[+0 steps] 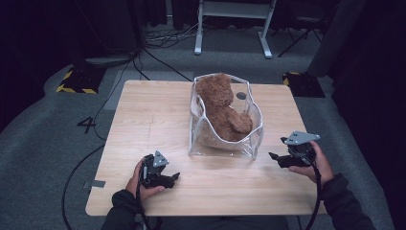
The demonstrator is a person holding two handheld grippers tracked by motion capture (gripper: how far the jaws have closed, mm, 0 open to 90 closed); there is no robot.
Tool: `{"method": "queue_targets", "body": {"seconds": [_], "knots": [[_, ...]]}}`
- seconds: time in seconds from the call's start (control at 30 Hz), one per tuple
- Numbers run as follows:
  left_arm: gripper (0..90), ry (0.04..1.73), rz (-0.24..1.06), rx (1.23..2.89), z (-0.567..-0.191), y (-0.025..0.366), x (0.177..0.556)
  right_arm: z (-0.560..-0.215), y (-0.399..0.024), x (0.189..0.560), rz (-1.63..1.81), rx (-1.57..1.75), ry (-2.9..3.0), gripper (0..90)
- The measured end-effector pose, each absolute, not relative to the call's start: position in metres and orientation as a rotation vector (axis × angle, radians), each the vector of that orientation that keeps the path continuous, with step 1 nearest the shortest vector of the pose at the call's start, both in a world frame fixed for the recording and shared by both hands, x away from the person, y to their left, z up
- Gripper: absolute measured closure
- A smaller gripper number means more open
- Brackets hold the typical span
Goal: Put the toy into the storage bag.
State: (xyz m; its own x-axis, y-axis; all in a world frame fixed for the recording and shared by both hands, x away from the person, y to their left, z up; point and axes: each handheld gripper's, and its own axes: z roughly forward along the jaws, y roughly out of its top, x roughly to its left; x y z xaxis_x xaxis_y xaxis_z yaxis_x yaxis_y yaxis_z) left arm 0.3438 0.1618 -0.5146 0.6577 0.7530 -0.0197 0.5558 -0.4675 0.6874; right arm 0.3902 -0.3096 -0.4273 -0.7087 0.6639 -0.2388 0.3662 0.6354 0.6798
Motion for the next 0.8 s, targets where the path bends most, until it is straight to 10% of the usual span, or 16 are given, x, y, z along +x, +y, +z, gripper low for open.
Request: {"method": "queue_targets", "body": {"seconds": [0.8], "knots": [[15.8,1.009,0.376,2.197,-0.515,0.162,0.344,-0.463,-0.338,0.379,0.820,0.858,2.407,25.4]]}}
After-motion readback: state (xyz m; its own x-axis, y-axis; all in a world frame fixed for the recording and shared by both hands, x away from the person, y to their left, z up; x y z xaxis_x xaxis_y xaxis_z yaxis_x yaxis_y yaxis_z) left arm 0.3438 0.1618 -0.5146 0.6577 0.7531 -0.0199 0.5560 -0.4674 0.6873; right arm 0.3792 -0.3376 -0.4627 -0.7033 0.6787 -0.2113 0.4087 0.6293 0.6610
